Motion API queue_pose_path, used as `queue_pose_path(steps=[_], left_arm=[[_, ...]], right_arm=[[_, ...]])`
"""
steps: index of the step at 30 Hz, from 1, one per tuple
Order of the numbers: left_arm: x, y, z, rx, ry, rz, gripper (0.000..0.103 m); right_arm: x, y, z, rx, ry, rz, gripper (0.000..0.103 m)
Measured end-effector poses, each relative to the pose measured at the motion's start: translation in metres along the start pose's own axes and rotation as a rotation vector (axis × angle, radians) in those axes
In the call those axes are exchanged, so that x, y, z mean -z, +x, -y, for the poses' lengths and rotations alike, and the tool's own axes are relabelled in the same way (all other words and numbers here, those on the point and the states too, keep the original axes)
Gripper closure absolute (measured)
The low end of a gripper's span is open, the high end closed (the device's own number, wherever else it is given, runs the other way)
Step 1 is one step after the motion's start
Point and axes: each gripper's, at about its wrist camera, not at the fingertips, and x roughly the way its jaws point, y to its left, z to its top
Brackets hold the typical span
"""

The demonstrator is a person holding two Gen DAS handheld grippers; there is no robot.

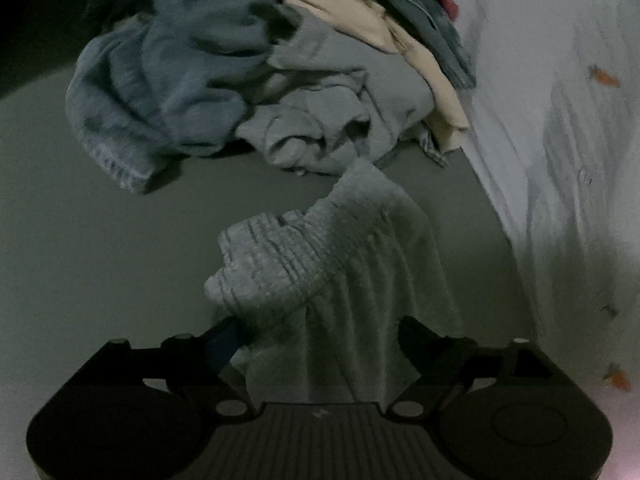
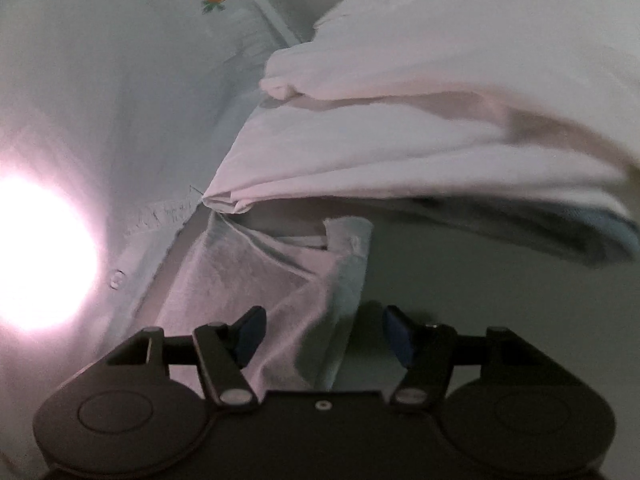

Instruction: Fold clothes

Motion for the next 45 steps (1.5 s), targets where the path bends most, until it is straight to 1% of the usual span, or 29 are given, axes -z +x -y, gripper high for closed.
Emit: queue_pose_path(steps=[1,2,4,5,7,9,11,12,13,14,15,16,18,19,21,22,26,28,33,34,35,36,38,39,40,41,43,44,45], left_arm=[[0.000,0.004,0.003,-0.014,0.008,-0.001,0.016],[0.000,0.007,0.004,-0.024,0.013,0.001,0.015],[-0.001,0.011,0.005,-0.033,0.018,0.004,0.015],[-0.001,0.012,0.004,-0.031,0.021,0.005,0.015],[-0.001,0.014,0.002,-0.023,0.031,0.002,0.015],[-0.002,0.014,0.001,-0.016,0.046,-0.002,0.015],[-0.003,0.012,0.000,-0.010,0.057,-0.011,0.015],[-0.003,0.011,-0.002,-0.006,0.060,-0.016,0.015],[-0.003,0.009,-0.004,-0.003,0.064,-0.020,0.015],[-0.004,0.007,-0.005,0.001,0.068,-0.024,0.015],[-0.004,0.005,-0.008,0.000,0.074,-0.025,0.015],[-0.005,0.002,-0.011,-0.005,0.082,-0.022,0.015],[-0.007,-0.003,-0.020,-0.013,0.094,-0.017,0.015],[-0.010,-0.005,-0.025,-0.015,0.097,-0.017,0.015],[-0.015,-0.007,-0.033,-0.008,0.096,-0.020,0.015],[-0.019,-0.006,-0.037,-0.001,0.088,-0.025,0.015],[-0.037,0.002,-0.045,0.046,0.059,-0.052,0.015],[-0.043,0.009,-0.039,0.052,0.097,-0.057,0.015],[-0.056,0.026,-0.025,0.053,0.222,-0.051,0.016],[-0.058,0.029,-0.024,0.056,0.231,-0.059,0.019],[-0.059,0.032,-0.024,0.058,0.235,-0.067,0.032],[-0.060,0.035,-0.024,0.053,0.238,-0.073,0.040],[-0.062,0.036,-0.026,0.039,0.251,-0.065,0.068],[-0.062,0.034,-0.027,0.055,0.267,-0.062,0.074],[-0.061,0.032,-0.030,0.074,0.281,-0.065,0.078],[-0.061,0.029,-0.033,0.085,0.293,-0.065,0.081],[-0.060,0.024,-0.041,0.107,0.334,-0.062,0.082],[-0.059,0.022,-0.045,0.113,0.350,-0.061,0.082],[-0.059,0.020,-0.050,0.120,0.360,-0.064,0.082]], right_arm=[[-0.001,0.003,-0.002,0.025,-0.026,-0.010,0.083],[-0.001,0.006,-0.004,0.050,-0.050,-0.022,0.096],[-0.008,0.009,-0.003,0.051,-0.081,-0.038,0.099],[-0.014,0.007,0.004,0.052,-0.051,-0.030,0.099],[-0.022,0.007,0.025,0.054,0.076,-0.024,0.099],[-0.022,0.008,0.038,0.017,0.159,-0.015,0.099],[-0.020,0.004,0.033,0.036,0.110,-0.014,0.098],[-0.019,0.001,0.027,0.051,0.067,-0.015,0.089],[-0.018,-0.002,0.021,0.073,0.027,-0.015,0.069],[-0.016,-0.008,0.015,0.102,-0.014,-0.010,0.055],[-0.011,-0.015,0.010,0.123,-0.049,-0.003,0.036],[-0.005,-0.023,0.005,0.128,-0.082,0.002,0.032],[0.012,-0.041,-0.005,0.088,-0.150,-0.003,0.028],[0.025,-0.049,-0.011,0.068,-0.180,-0.008,0.018],[0.052,-0.067,-0.023,0.036,-0.235,-0.016,0.006],[0.066,-0.074,-0.030,0.020,-0.250,-0.025,0.003],[0.124,-0.092,-0.061,-0.060,-0.277,-0.083,0.002],[0.153,-0.101,-0.081,-0.106,-0.286,-0.118,0.002],[0.228,-0.126,-0.138,-0.296,-0.380,-0.228,0.002],[0.240,-0.130,-0.146,-0.329,-0.371,-0.255,0.002],[0.252,-0.134,-0.153,-0.361,-0.356,-0.283,0.002],[0.262,-0.137,-0.160,-0.399,-0.335,-0.315,0.004],[0.283,-0.140,-0.175,-0.508,-0.301,-0.394,0.019],[0.292,-0.139,-0.183,-0.550,-0.290,-0.429,0.036],[0.303,-0.137,-0.192,-0.572,-0.282,-0.467,0.048],[0.313,-0.131,-0.201,-0.581,-0.275,-0.508,0.051],[0.333,-0.121,-0.213,-0.597,-0.265,-0.574,0.071],[0.343,-0.117,-0.214,-0.576,-0.261,-0.607,0.076],[0.353,-0.115,-0.214,-0.545,-0.258,-0.641,0.086]])
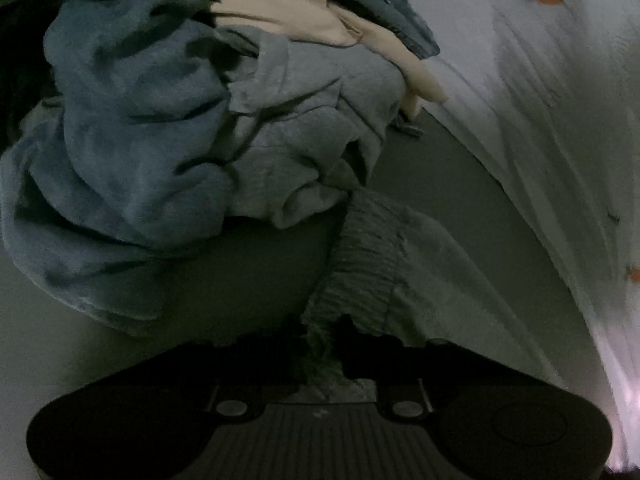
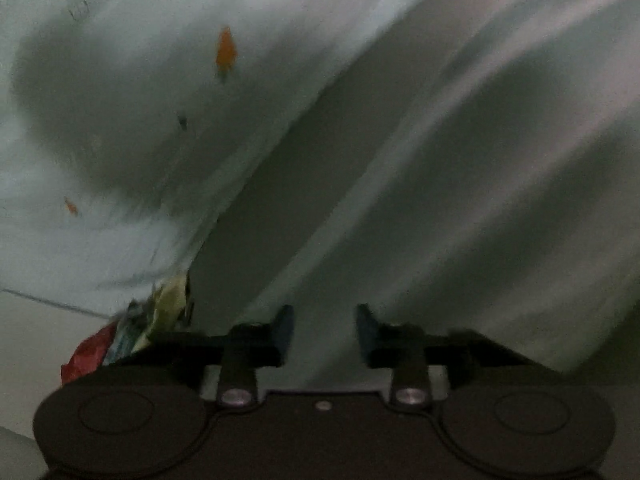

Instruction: Fold clothes

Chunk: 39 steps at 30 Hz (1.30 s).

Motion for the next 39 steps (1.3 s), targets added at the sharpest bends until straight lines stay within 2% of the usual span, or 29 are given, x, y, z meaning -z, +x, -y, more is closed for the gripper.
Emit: queue_pose_path(steps=[2,4,8,9,11,12,13,14,15,16,19,20,21,22,24,26,32,35,39], left_arm=[[0.003,-0.004,-0.010,0.025,0.014,-0.013,0.082],[0.005,-0.009,-0.015,0.047,0.055,-0.021,0.082],[0.009,-0.017,-0.020,0.074,0.110,-0.028,0.073],[0.010,-0.020,-0.022,0.082,0.099,-0.031,0.067],[0.012,-0.026,-0.027,0.093,0.048,-0.041,0.043],[0.013,-0.029,-0.032,0.109,0.006,-0.042,0.036],[0.015,-0.034,-0.037,0.133,-0.043,-0.041,0.024],[0.017,-0.038,-0.042,0.154,-0.086,-0.041,0.020],[0.019,-0.040,-0.046,0.173,-0.128,-0.044,0.014],[0.021,-0.042,-0.050,0.186,-0.167,-0.046,0.011],[0.028,-0.041,-0.054,0.173,-0.271,-0.059,0.001],[0.030,-0.040,-0.054,0.165,-0.298,-0.065,0.001],[0.033,-0.037,-0.053,0.157,-0.318,-0.075,0.001],[0.036,-0.034,-0.051,0.149,-0.324,-0.084,0.001],[0.041,-0.032,-0.043,0.125,-0.300,-0.084,0.000],[0.044,-0.032,-0.031,0.086,-0.234,-0.075,0.000],[0.049,-0.027,-0.004,-0.022,-0.116,-0.062,0.000],[0.053,-0.024,0.006,-0.081,-0.058,-0.065,0.000],[0.054,-0.014,0.020,-0.174,0.003,-0.083,0.000]], right_arm=[[0.014,0.010,0.005,0.037,0.030,-0.062,0.092],[0.030,0.006,0.015,0.051,0.022,-0.105,0.103],[0.063,-0.026,0.029,0.031,0.032,-0.105,0.103],[0.066,-0.030,0.032,0.032,0.037,-0.107,0.103],[0.067,-0.035,0.030,0.046,0.012,-0.113,0.103],[0.067,-0.036,0.023,0.058,-0.015,-0.115,0.103],[0.066,-0.037,0.017,0.067,-0.051,-0.113,0.100],[0.065,-0.040,0.012,0.074,-0.088,-0.109,0.098],[0.062,-0.043,0.010,0.075,-0.117,-0.097,0.086],[0.059,-0.048,0.006,0.081,-0.143,-0.067,0.068],[0.050,-0.068,-0.004,0.131,-0.251,0.048,0.038],[0.046,-0.073,-0.007,0.165,-0.314,0.091,0.030],[0.044,-0.078,-0.009,0.211,-0.392,0.132,0.014],[0.041,-0.080,-0.011,0.271,-0.479,0.171,0.005],[0.040,-0.076,-0.011,0.402,-0.652,0.226,0.003],[0.035,-0.072,0.000,0.469,-0.729,0.236,0.002],[0.022,-0.063,0.036,0.535,-0.744,0.282,0.000],[0.015,-0.068,0.053,0.482,-0.729,0.321,0.000],[0.009,-0.068,0.062,0.504,-0.709,0.378,0.000]])
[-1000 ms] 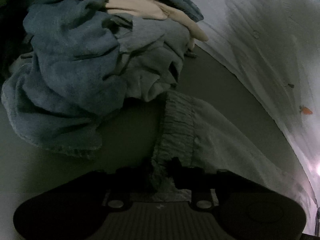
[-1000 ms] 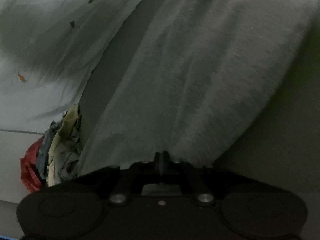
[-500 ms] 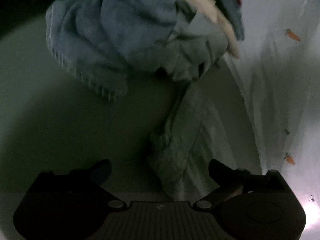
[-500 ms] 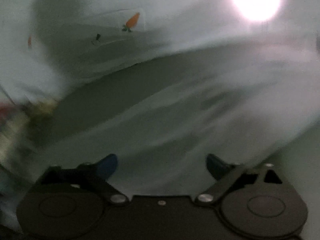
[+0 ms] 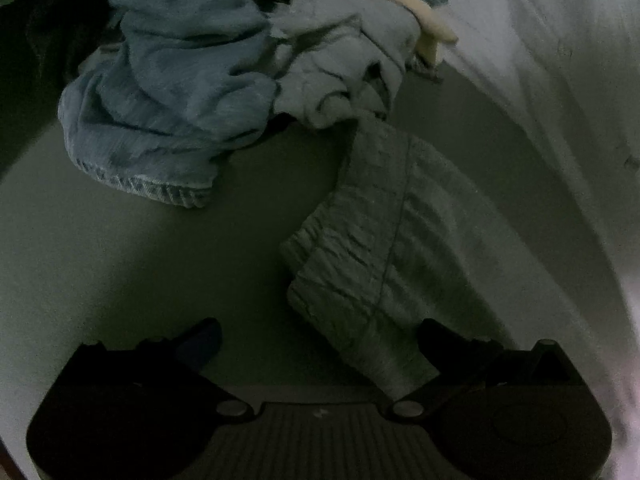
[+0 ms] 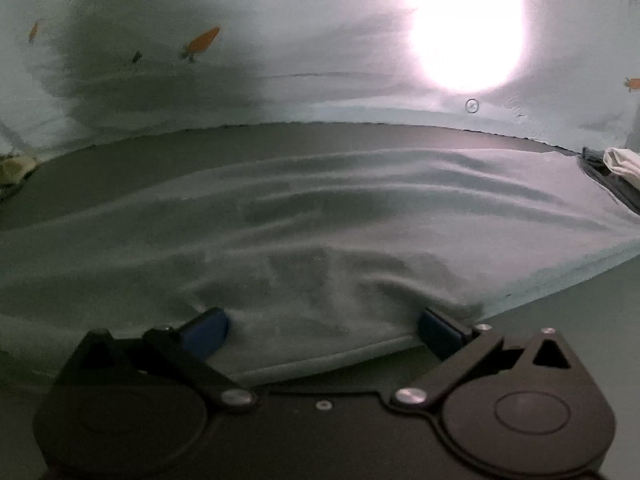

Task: Fold clothes
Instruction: 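Grasp the grey elastic cuff with the right tool while left tool releases it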

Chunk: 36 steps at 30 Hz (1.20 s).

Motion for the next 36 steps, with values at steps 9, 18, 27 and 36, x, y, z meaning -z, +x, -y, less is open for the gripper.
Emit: queue_pose_path(steps=[9,18,27,36], left_arm=[[-0.003,0.016,0.033,-0.221,-0.007,-0.020,0.001],[0.016,-0.002,0.078,-0.094,0.079,0.070,0.073],[0.044,-0.050,0.177,0.333,0.505,0.172,0.076],[0.070,-0.016,0.235,0.570,0.705,-0.114,0.025]], right_arm=[[0.005,0.002,0.010,0.002,0.008,0.021,0.000],[0.006,0.001,0.011,-0.001,0.011,0.023,0.000],[0.006,0.001,0.012,-0.005,0.012,0.023,0.000],[0.006,0.001,0.012,-0.012,0.020,0.025,0.000]])
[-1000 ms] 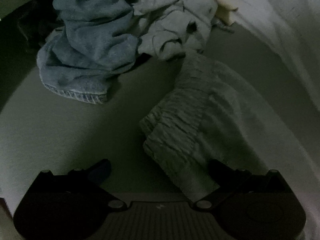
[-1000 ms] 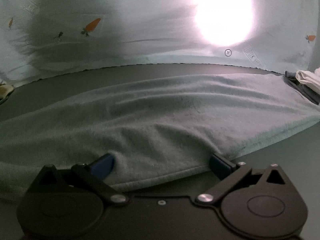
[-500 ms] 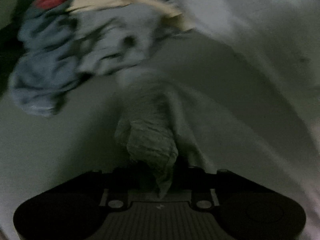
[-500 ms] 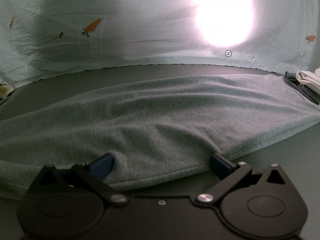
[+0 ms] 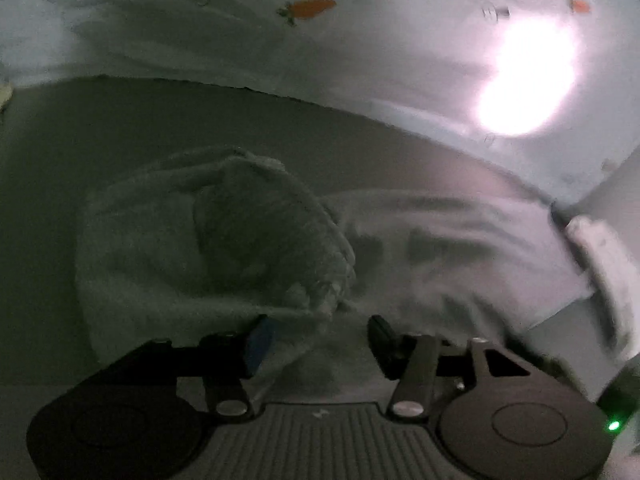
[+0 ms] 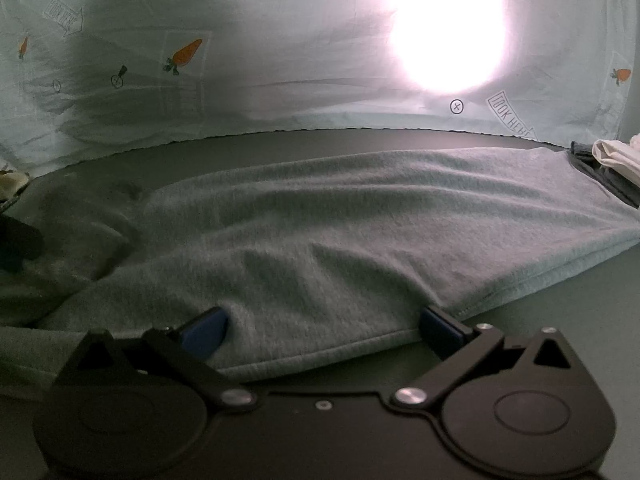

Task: Fold clothes
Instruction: 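Grasp the grey elastic cuff with the right tool while left tool releases it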

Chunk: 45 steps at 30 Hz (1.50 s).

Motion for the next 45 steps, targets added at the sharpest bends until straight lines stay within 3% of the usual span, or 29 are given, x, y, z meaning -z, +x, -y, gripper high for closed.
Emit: queue_pose_path(steps=[1,2,5,8,10,13,18,22,25,30,38,40,45], left_arm=[[-0.002,-0.007,-0.008,0.015,-0.026,0.027,0.008],[-0.004,-0.016,-0.015,0.019,-0.050,0.057,0.005],[-0.005,-0.042,-0.039,-0.030,-0.146,0.136,0.000],[-0.001,-0.054,-0.069,-0.132,-0.266,0.173,0.000],[0.003,-0.049,-0.087,-0.203,-0.331,0.140,0.000],[0.011,-0.032,-0.102,-0.281,-0.372,0.021,0.000],[0.021,-0.007,-0.100,-0.196,-0.387,-0.052,0.000],[0.019,0.003,-0.093,-0.225,-0.316,-0.090,0.000],[0.023,0.001,-0.095,-0.218,-0.305,-0.096,0.000],[0.020,0.005,-0.106,-0.170,-0.412,-0.089,0.000],[0.005,0.010,-0.119,-0.128,-0.541,-0.134,0.000],[0.004,0.008,-0.117,-0.129,-0.529,-0.140,0.000],[0.009,0.001,-0.111,-0.142,-0.485,-0.138,0.000]], right_arm=[[0.000,0.000,0.000,-0.002,0.002,-0.001,0.000],[-0.001,0.000,0.001,-0.006,-0.003,-0.006,0.000],[-0.009,0.000,0.003,-0.036,-0.031,-0.075,0.000],[-0.025,-0.004,0.014,-0.115,0.051,-0.151,0.000],[-0.034,-0.011,0.025,-0.158,0.162,-0.139,0.000],[-0.048,-0.022,0.033,-0.239,0.346,-0.090,0.000],[-0.052,0.002,0.032,-0.496,0.701,-0.132,0.002],[-0.052,0.035,0.010,-0.611,0.770,-0.237,0.017],[-0.057,0.056,-0.008,-0.628,0.730,-0.293,0.029],[-0.065,0.080,-0.034,-0.598,0.635,-0.345,0.030],[-0.073,0.099,-0.047,-0.611,0.650,-0.377,0.036],[-0.078,0.095,-0.049,-0.585,0.582,-0.359,0.055],[-0.093,0.077,-0.073,-0.487,0.295,-0.254,0.057]])
